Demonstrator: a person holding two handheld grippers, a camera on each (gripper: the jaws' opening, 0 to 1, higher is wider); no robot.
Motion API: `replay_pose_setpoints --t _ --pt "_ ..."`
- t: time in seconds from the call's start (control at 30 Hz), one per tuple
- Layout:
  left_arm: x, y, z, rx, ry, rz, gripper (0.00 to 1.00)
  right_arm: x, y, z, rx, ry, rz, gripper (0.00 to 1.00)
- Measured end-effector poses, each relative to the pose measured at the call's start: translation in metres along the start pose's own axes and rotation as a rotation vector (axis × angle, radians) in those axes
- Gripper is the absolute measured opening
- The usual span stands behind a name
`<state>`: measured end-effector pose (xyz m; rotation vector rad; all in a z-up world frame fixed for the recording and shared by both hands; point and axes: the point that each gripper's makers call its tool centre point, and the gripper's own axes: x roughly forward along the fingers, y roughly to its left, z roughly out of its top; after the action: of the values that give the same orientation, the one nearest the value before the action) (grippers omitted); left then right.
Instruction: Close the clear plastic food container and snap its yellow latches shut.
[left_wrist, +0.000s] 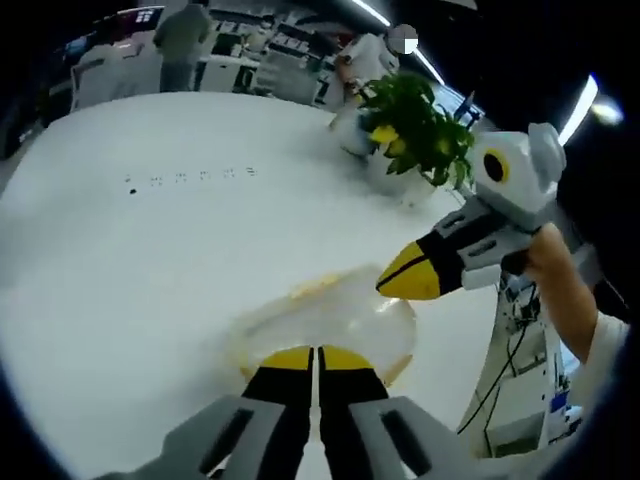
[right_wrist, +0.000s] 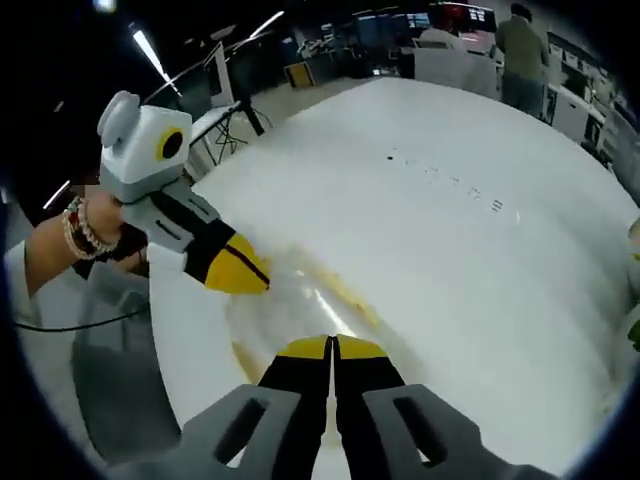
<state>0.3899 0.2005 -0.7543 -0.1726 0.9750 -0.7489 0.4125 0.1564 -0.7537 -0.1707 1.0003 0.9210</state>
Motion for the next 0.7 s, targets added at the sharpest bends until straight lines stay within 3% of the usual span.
replay_pose_setpoints --t 0.1,0.3,0.47,0.7 --pt "0.007 -0.01 -0.001 0.02 -0.013 -0.012 0.0 0.007 0.001 0.002 -0.003 0.013 0.013 0.0" --pt "0.018 -0.018 -0.01 0.039 0.019 -0.041 0.0 0.017 -0.003 0.01 -0.007 0.026 0.043 0.0" --pt "0.023 -0.023 -0.011 0.059 0.03 -0.06 0.0 0.021 0.001 0.002 -0.04 0.055 0.055 0.0" --pt "0.022 -0.033 -0.022 0.027 0.04 -0.101 0.0 0.024 -0.001 0.014 0.012 -0.007 0.051 0.0"
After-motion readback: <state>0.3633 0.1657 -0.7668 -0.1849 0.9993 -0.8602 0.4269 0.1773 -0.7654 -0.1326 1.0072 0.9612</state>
